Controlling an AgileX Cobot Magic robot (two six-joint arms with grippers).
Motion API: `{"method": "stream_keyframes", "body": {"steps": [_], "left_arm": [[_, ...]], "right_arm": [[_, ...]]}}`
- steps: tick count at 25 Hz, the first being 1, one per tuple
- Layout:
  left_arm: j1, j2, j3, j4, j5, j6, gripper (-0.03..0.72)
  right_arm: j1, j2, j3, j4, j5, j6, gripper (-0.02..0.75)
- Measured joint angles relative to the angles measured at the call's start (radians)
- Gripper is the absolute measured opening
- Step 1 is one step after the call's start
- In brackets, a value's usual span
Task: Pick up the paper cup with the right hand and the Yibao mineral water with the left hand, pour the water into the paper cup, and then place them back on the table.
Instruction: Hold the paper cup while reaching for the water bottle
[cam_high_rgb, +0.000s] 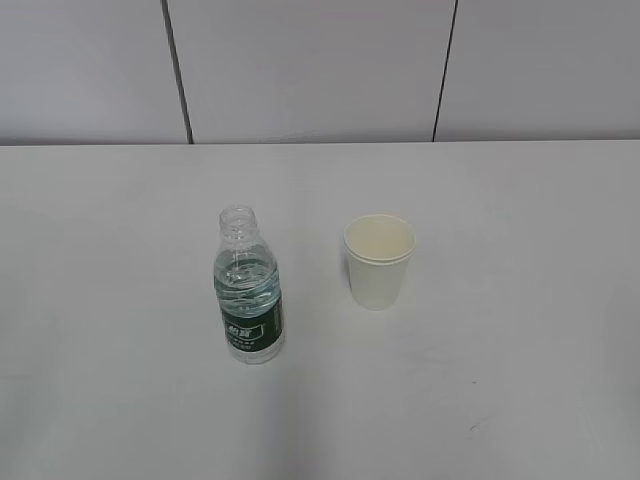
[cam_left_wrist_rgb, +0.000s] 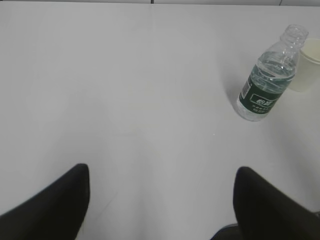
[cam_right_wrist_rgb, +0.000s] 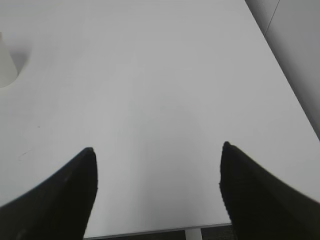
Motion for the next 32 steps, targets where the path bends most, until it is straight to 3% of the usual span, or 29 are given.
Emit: {"method": "stream_keyframes", "body": {"steps": [11,32], "left_arm": [[0.0,0.0,0.0,0.011,0.0,0.0,0.54],[0.0,0.0,0.0,0.032,-0.003,0.001,0.54]], "right_arm": [[0.0,0.0,-0.016,-0.02,-0.088,0.0,0.593],[0.0,0.0,0.166,-0.042,-0.5,0.0,0.593]]}}
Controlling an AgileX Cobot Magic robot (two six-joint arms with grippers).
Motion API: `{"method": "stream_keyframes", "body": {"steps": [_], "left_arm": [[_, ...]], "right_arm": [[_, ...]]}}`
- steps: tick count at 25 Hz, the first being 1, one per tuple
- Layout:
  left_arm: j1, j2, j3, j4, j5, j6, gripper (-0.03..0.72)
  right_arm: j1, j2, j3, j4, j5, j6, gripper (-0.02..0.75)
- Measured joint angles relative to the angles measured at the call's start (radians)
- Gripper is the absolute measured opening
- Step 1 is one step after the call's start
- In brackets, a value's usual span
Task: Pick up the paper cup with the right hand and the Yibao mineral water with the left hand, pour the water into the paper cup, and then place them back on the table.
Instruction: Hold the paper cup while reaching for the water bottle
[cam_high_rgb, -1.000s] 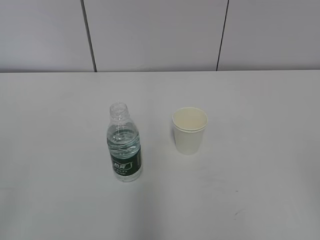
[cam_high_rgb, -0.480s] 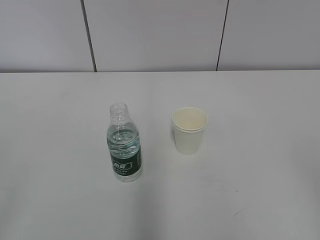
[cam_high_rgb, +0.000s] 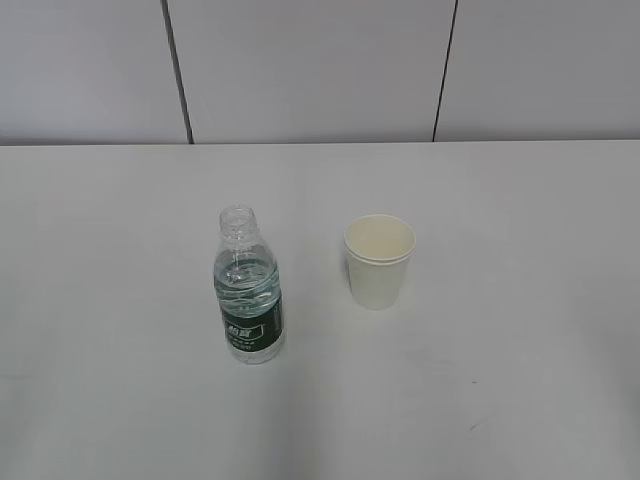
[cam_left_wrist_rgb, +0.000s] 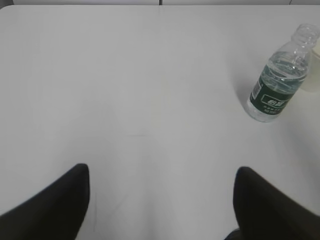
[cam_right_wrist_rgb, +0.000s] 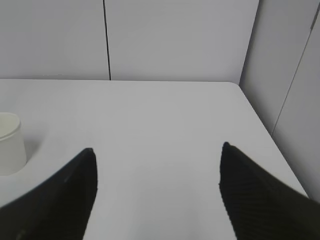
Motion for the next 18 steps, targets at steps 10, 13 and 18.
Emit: {"method": "stream_keyframes", "body": {"steps": [10,13,18], "left_arm": [[0.0,0.0,0.0,0.019,0.0,0.0,0.54],[0.0,0.0,0.0,0.021,-0.002,0.0,0.54],[0.0,0.0,-0.001,0.025,-0.003,0.0,0.54]], "right_arm": [[0.0,0.0,0.061,-0.025,-0.091,0.0,0.593],[0.0,0.0,0.061,-0.031,-0.098,0.0,0.593],[0.0,0.0,0.062,-0.033,-0.103,0.0,0.593]]}}
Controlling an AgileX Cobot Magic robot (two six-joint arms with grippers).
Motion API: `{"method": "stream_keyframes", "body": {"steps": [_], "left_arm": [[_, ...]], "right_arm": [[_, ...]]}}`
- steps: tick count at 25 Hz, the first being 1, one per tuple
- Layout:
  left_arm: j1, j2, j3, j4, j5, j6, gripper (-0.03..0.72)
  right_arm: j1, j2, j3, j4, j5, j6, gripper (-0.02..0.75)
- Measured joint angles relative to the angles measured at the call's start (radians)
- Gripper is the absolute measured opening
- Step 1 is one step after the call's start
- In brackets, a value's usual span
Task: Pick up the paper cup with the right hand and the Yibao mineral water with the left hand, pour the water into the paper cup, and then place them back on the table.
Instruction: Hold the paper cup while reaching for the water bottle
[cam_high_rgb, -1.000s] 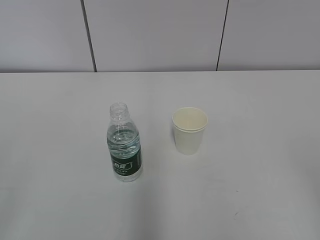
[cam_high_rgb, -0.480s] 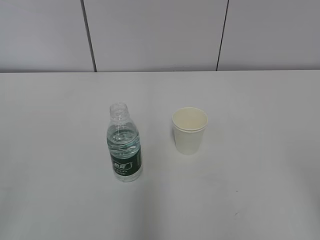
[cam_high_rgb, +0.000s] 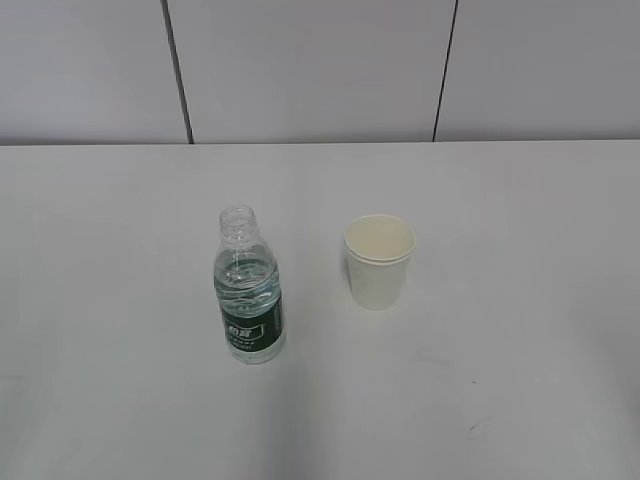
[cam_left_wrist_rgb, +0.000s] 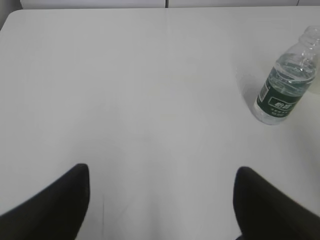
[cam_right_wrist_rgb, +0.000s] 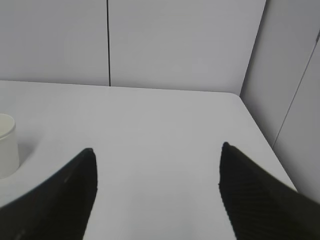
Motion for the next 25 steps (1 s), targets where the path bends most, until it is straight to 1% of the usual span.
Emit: {"method": "stream_keyframes", "body": {"steps": [2,4,7,9,11,15,18,21,23,25], "left_arm": [[0.0,0.0,-0.005,0.006,-0.012,0.0,0.54],[0.0,0.0,-0.013,0.022,-0.065,0.0,0.54],[0.0,0.0,-0.005,0.038,-0.255,0.0,0.54],[0.0,0.0,0.023,0.038,-0.384,0.0,0.54],[0.0,0.0,0.075,0.032,-0.474,0.0,0.54],[0.0,0.0,0.162,0.018,-0.568,0.0,0.54],[0.0,0.001,0.17,0.004,-0.63,0.0,0.54],[0.0,0.028,0.171,0.003,-0.644,0.0,0.54],[0.0,0.06,0.178,0.004,-0.664,0.0,0.54],[0.0,0.107,0.203,0.006,-0.722,0.0,0.54]], "right_arm": [[0.0,0.0,0.0,-0.002,0.0,0.0,0.593],[0.0,0.0,0.0,-0.002,-0.002,0.0,0.593],[0.0,0.0,0.012,-0.002,-0.028,0.0,0.593],[0.0,0.0,0.025,-0.002,-0.051,0.0,0.593],[0.0,0.0,0.034,-0.002,-0.063,0.0,0.593],[0.0,0.0,0.037,0.024,-0.091,0.002,0.593],[0.0,0.0,0.046,0.047,-0.121,0.003,0.593],[0.0,0.005,0.06,0.064,-0.16,0.004,0.593],[0.0,0.046,0.069,0.07,-0.203,0.006,0.593],[0.0,0.106,0.082,0.072,-0.254,0.006,0.593]]}}
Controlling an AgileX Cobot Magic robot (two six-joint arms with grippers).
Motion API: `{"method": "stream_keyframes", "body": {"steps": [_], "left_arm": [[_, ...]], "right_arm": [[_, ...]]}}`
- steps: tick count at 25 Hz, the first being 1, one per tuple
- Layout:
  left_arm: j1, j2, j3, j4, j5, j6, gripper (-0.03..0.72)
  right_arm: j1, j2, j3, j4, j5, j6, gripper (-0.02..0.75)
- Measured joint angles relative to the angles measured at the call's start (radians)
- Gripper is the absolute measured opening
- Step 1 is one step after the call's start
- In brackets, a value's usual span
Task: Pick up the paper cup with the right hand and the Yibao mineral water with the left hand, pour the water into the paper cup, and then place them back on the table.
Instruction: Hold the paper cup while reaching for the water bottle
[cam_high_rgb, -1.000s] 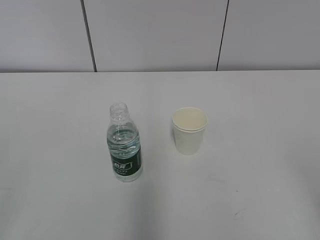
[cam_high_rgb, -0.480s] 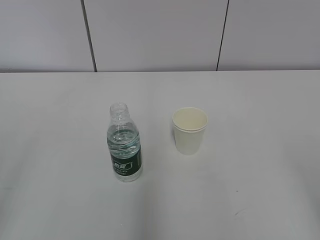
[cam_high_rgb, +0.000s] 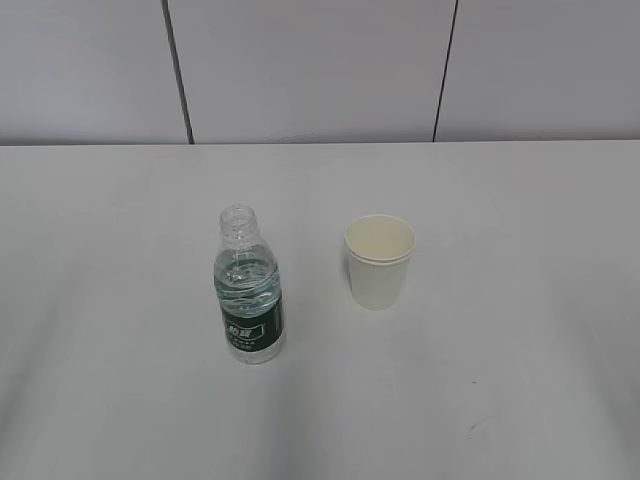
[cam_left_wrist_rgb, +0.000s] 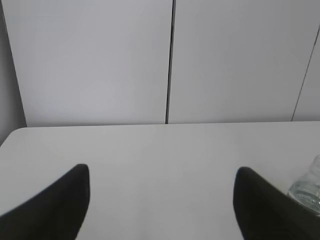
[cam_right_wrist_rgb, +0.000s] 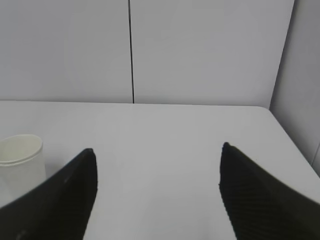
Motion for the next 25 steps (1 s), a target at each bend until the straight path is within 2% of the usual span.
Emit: {"method": "stream_keyframes", "body": {"steps": [8,14,18,25], "left_arm": [[0.0,0.208,0.059,0.022,-0.2,0.0,0.54],[0.0,0.413,0.082,0.024,-0.409,0.0,0.54],[0.0,0.566,0.124,0.024,-0.586,0.0,0.54],[0.0,0.711,0.127,-0.006,-0.716,0.0,0.54]], "right_arm": [[0.0,0.276,0.051,0.002,-0.258,0.0,0.593],[0.0,0.39,0.061,0.002,-0.379,0.0,0.602],[0.0,0.416,0.065,0.002,-0.409,-0.002,0.593],[0.0,0.431,0.065,0.002,-0.423,-0.006,0.593]]}}
